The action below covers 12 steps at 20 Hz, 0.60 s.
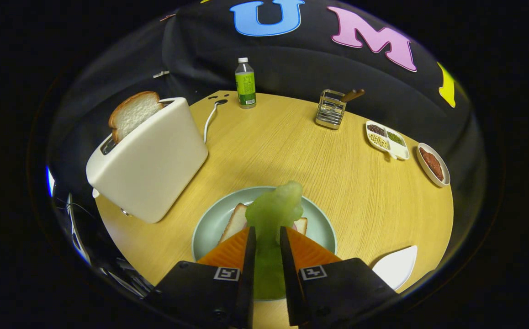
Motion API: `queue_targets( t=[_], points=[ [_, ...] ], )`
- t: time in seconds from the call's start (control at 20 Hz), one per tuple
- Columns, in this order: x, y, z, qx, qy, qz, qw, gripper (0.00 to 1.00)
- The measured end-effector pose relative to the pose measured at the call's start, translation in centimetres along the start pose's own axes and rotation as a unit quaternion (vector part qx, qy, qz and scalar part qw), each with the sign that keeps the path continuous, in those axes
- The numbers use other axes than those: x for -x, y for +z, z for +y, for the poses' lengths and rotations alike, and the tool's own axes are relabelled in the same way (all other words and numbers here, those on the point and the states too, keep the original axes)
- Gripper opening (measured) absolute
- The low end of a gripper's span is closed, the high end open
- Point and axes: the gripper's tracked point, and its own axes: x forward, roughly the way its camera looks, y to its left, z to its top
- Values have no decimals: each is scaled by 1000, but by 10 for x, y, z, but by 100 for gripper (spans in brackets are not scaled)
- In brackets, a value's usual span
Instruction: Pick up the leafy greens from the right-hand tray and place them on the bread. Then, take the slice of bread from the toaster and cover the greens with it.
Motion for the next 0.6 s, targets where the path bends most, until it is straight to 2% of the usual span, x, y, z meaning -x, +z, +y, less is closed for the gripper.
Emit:
queue_targets(
  t=[0.05,0.2,0.35,0.4,0.45,0.5,0.6],
  points=[
    [0,-2,3,0,5,5,1000,41],
    [3,1,5,5,6,-1,1000,70],
    [11,7,8,3,12,-15,1000,74],
    [15,11,9,2,14,-21,1000,80],
    [21,17,10,1,14,-28,1000,96],
    [27,24,10,1,14,-39,999,100],
    [38,43,16,5,18,-63,998,100]
  ],
)
